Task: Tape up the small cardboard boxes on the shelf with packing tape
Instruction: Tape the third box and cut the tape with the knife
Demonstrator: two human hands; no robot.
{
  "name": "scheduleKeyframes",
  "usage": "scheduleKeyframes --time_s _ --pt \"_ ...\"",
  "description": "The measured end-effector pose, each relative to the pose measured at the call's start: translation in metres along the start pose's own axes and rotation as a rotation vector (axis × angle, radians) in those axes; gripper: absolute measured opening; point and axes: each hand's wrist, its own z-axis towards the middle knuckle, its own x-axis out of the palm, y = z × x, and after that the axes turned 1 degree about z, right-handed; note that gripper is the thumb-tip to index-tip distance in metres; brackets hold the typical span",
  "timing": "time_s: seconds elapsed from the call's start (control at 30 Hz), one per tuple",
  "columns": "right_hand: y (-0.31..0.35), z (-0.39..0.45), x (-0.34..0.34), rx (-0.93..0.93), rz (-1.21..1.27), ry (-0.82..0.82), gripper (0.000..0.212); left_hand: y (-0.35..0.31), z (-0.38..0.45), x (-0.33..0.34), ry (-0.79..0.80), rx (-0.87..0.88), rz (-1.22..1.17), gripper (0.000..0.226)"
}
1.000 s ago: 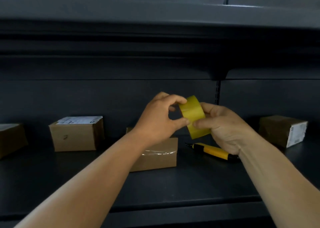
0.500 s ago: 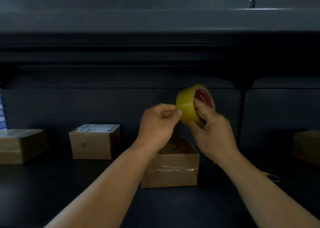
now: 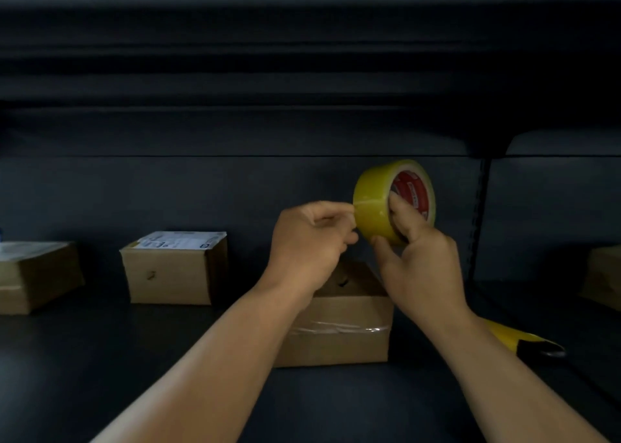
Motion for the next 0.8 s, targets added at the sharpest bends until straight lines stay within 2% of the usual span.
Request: scheduleKeyframes --time_s 0.17,0.3,0.43,0.6,0.8 --pt "-0.006 -0.001 -0.001 0.042 0.021 0.017 0.061 0.003 0.005 0.006 -0.002 -0.015 0.012 0.007" --pt "-0.008 -0.002 0.0 0.06 0.054 0.03 0.061 0.002 0.013 0.01 -0.021 -0.057 0.056 0.014" --pt "-0.01 -0.002 -0.002 0.073 0.063 0.037 0.06 0.002 0.016 0.012 0.002 -0.068 0.11 0.007" --pt "-0.008 0.001 -0.002 0.071 0.035 0.081 0.061 0.006 0.017 0.011 0.002 0.112 0.264 0.019" --pt "-0.007 0.002 -0.003 0.081 -0.012 0.112 0.059 0.013 0.013 0.013 -0.02 0.337 0.292 0.022"
